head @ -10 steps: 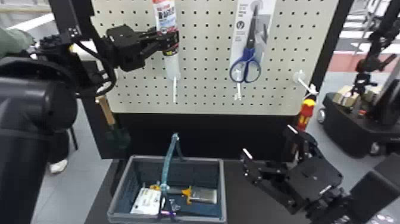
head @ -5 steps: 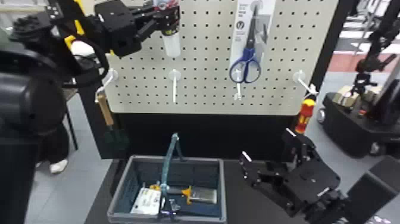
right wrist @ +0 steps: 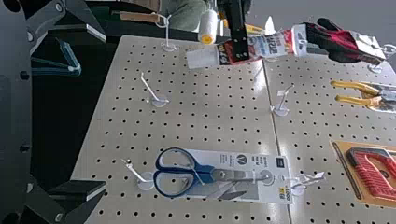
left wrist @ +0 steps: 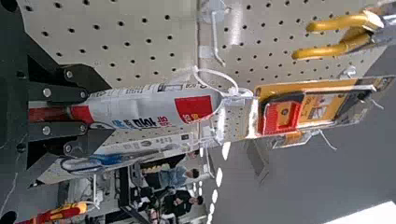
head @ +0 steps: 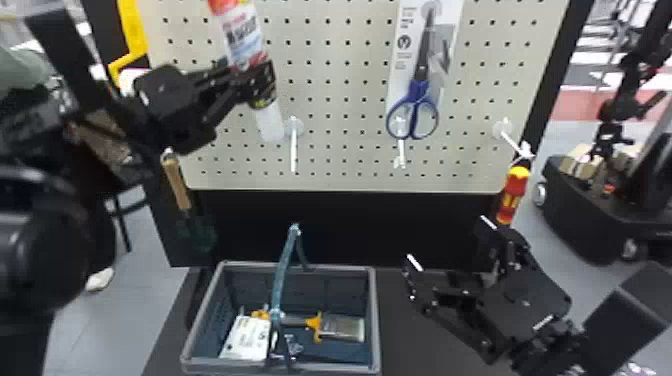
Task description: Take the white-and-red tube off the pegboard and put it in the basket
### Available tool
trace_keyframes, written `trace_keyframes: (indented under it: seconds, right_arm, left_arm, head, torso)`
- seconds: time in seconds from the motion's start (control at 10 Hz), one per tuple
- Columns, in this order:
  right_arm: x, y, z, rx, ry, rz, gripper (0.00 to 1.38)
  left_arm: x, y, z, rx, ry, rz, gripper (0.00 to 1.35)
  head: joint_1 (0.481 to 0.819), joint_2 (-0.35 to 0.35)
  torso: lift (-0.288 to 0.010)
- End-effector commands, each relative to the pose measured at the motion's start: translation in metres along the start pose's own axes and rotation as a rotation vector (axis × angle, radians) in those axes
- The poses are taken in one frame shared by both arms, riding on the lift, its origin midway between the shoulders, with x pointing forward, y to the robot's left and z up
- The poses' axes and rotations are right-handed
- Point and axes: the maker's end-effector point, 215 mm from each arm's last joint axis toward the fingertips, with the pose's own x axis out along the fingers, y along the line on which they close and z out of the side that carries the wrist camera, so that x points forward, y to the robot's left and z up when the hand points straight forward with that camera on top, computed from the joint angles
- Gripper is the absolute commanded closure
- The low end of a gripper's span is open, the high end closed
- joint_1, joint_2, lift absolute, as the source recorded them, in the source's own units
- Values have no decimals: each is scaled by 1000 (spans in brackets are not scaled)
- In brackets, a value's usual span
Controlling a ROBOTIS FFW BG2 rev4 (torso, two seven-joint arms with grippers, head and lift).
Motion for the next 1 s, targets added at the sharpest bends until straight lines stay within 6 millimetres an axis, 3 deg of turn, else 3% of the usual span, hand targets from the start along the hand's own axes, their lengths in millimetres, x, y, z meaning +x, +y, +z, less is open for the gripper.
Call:
trace_keyframes:
  seconds: [0.0, 0.3, 0.9]
  right_arm:
    - [0, 1, 1, 2, -2, 3, 186]
    - [1, 4, 1, 5, -1, 11, 188]
    - [4, 7, 2, 8, -7, 20, 188]
  left_arm:
    - [-23, 5, -29, -58, 17, 54, 1102]
    - [-66, 19, -67, -82, 37, 166, 1102]
    - [-133, 20, -183, -250, 131, 299, 1104]
  head:
    - [549, 0]
    - [549, 0]
    - [549, 0]
  torso:
    - [-100]
    - [-100]
    - [-100]
